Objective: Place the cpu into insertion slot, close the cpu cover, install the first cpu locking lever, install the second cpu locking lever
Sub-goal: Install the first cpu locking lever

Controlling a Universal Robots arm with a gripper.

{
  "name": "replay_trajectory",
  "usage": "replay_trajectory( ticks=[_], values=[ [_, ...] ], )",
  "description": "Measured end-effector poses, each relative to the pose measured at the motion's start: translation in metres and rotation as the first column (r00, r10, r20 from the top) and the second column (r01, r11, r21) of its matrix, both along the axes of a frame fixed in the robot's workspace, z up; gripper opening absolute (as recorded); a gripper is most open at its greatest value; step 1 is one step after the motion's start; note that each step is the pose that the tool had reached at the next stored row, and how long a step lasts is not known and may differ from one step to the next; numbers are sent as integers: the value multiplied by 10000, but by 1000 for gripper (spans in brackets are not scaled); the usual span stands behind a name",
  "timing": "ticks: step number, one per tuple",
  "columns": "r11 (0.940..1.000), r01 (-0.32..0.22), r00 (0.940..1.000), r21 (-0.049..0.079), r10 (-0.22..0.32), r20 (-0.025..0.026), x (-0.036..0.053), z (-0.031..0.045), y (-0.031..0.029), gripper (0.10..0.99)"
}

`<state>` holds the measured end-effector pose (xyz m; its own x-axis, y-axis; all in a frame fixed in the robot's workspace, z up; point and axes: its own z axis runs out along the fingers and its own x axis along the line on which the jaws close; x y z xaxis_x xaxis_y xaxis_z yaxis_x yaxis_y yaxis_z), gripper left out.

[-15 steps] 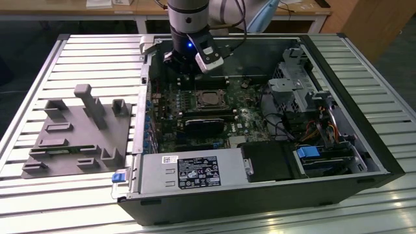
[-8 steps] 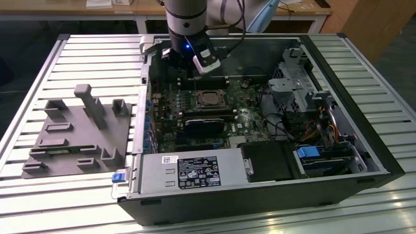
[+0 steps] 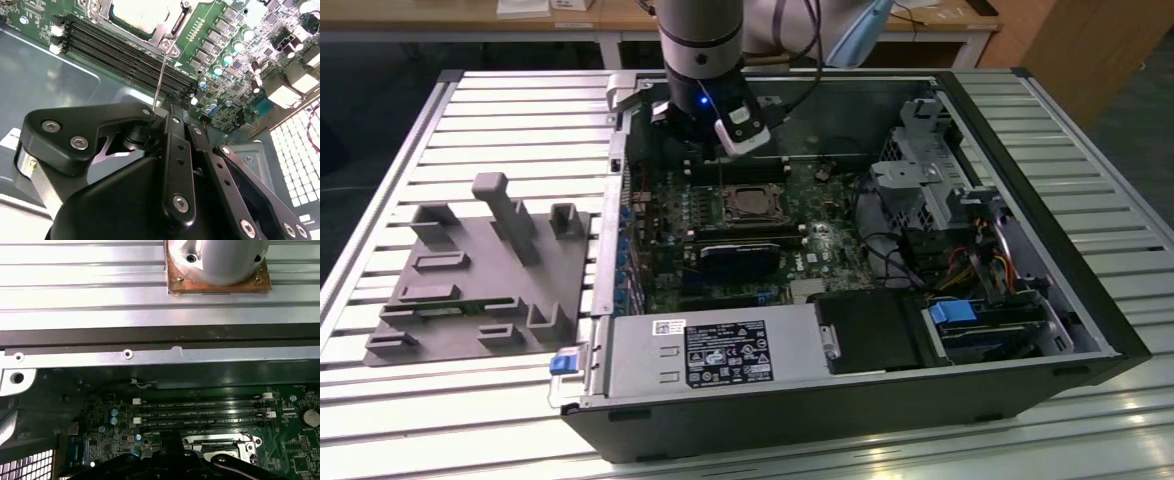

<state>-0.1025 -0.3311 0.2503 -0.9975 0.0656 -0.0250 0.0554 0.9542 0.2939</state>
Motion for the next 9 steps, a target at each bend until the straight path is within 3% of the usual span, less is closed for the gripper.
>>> replay_trajectory(
  ticks=[5,9],
  values=[
    [10000,0,10000,13,0,-2,47,-14,0,106],
    [10000,-1,10000,24,1,-1,155,-23,0,106]
  ],
)
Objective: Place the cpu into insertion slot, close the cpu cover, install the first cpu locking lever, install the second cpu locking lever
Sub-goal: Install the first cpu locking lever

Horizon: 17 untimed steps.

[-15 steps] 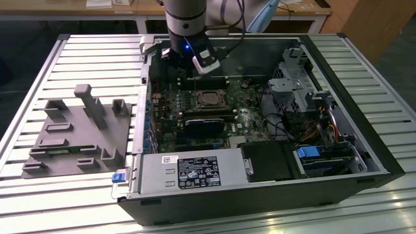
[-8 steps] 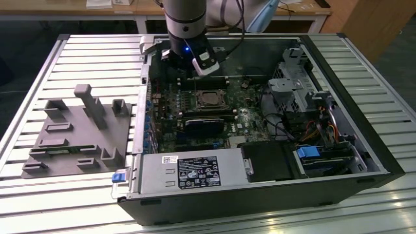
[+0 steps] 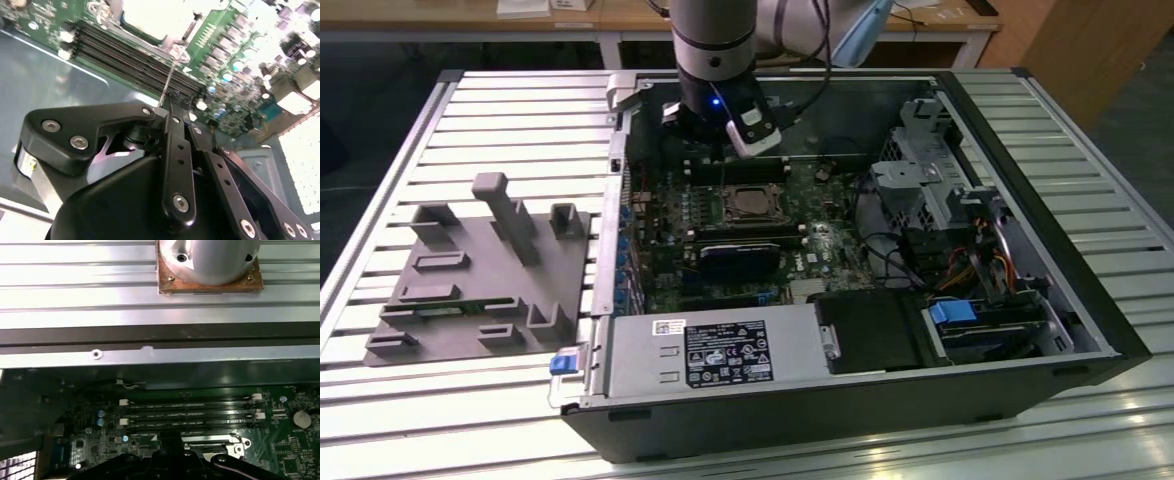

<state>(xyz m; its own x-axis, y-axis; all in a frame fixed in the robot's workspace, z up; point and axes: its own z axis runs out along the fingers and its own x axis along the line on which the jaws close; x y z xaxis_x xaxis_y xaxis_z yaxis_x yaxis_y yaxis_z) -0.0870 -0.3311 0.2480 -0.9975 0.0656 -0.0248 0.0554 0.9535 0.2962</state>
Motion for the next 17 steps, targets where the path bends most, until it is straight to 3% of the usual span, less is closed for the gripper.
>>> replay_trajectory(
  ticks=[10,16,17],
  values=[
    [10000,0,10000,14,0,1,336,-16,0,106],
    [10000,1,10000,13,-1,4,346,-18,0,106],
    [10000,1,10000,8,-1,49,346,-21,0,106]
  ],
)
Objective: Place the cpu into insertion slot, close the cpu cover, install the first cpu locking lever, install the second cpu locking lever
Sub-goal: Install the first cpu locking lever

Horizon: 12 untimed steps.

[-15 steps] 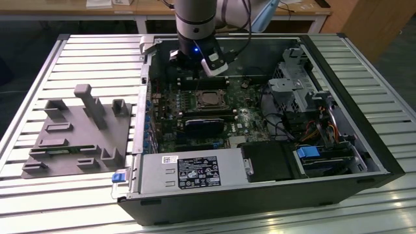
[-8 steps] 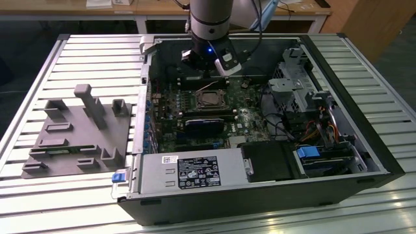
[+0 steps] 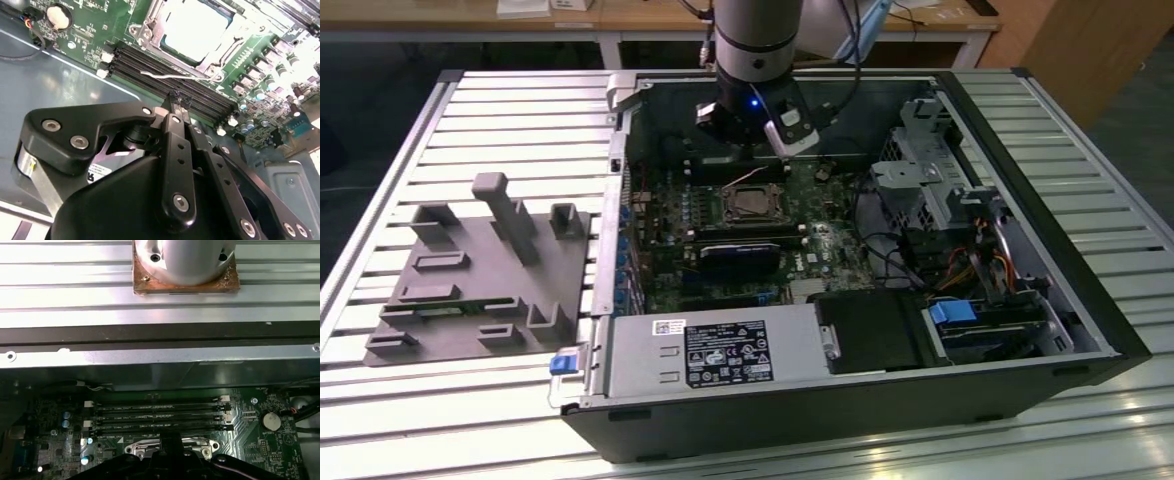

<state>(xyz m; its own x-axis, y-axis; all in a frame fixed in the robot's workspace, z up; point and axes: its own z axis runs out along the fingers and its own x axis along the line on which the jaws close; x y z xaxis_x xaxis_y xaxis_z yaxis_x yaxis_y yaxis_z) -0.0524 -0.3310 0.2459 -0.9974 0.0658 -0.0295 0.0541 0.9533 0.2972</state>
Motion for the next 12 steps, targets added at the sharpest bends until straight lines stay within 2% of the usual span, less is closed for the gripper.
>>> replay_trajectory(
  ticks=[3,5,6,8,12],
  values=[
    [10000,9,9995,-23,-8,318,-12,-12,0,106],
    [10000,20,9988,-51,-17,499,-29,-22,0,106],
    [10000,25,9985,-81,-21,554,-38,-29,0,106],
    [9999,37,9981,-158,-28,609,-49,-46,0,106],
    [9994,189,9976,-301,-169,666,-53,-86,0,106]
  ],
)
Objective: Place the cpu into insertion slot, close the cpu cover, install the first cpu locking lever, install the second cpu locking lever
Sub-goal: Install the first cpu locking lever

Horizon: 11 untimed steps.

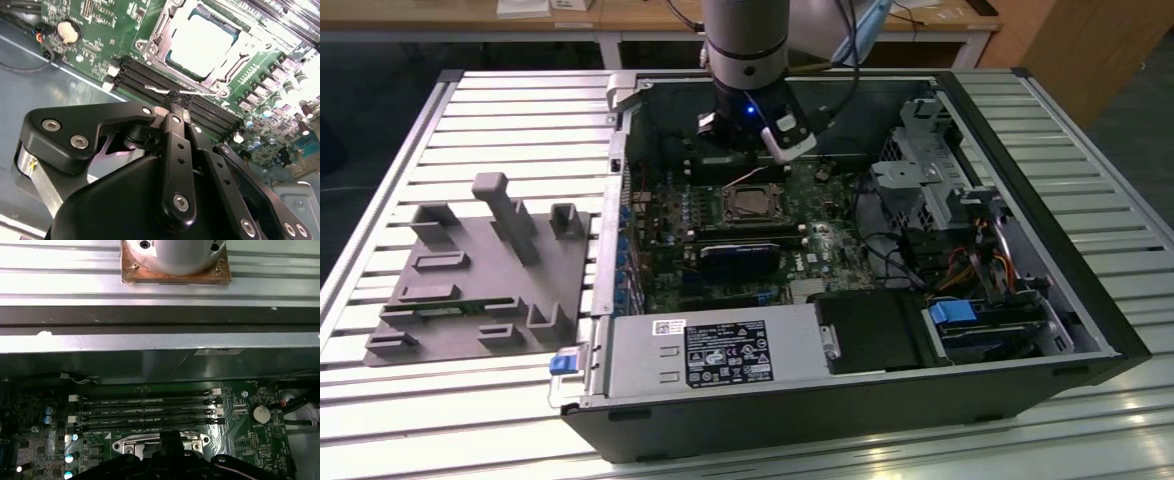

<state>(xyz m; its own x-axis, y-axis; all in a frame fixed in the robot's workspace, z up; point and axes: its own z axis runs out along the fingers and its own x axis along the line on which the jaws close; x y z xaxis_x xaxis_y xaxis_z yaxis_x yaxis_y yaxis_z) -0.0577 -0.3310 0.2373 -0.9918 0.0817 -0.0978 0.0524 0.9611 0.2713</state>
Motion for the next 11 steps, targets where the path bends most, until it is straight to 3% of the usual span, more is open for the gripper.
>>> replay_trajectory(
  ticks=[3,11],
  values=[
    [9998,174,9998,-35,-173,27,0,-25,0,106],
    [9980,623,9980,-82,-623,42,0,-85,19,106]
  ],
)
